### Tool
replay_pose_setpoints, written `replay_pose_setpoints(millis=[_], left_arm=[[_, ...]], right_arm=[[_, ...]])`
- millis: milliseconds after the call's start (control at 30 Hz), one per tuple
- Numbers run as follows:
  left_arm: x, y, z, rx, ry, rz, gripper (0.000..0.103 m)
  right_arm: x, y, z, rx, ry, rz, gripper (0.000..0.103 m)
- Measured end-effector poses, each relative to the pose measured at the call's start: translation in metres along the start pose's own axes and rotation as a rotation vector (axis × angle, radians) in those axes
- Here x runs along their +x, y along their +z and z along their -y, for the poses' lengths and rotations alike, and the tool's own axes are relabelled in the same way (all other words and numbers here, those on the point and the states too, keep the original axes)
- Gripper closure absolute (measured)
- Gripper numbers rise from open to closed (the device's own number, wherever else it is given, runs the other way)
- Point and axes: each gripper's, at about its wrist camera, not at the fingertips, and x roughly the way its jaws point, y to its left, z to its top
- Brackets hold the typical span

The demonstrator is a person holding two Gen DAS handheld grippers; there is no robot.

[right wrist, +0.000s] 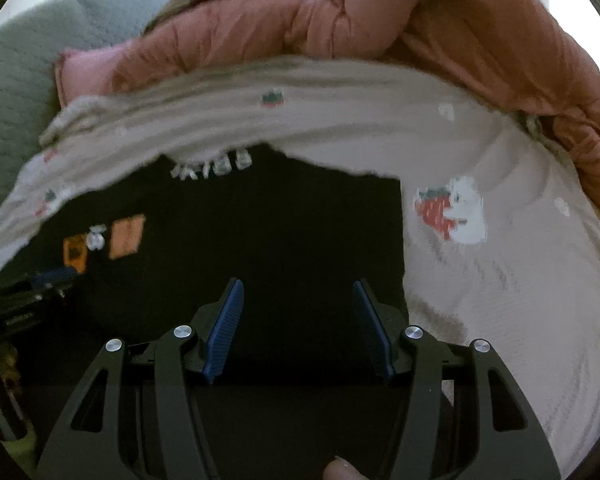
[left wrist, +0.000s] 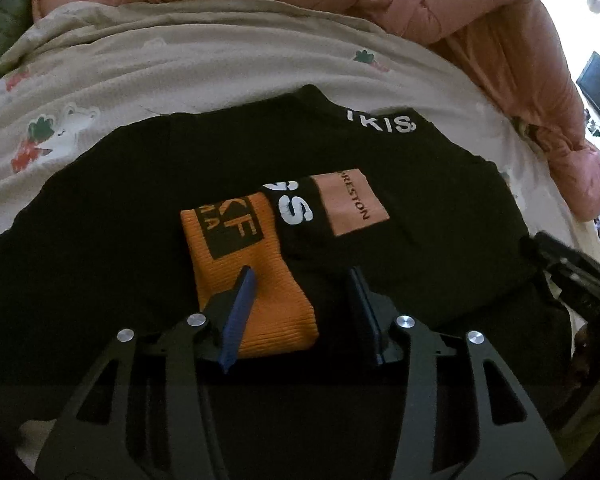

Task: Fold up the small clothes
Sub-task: 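Lift the sleeve with the right tool and lay it across the sweatshirt body, then open the right tool and move the left tool to the other orange cuff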

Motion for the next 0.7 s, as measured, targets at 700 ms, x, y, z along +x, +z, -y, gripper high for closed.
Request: replay_pose_setpoints(millis=[700], left_arm=[[-0.036, -0.016, -0.013, -0.061, -0.027, 0.065, 0.025]], right_arm=[[-0.014, -0.011, 0.004, 0.018, 0.075, 0.007, 0.022]])
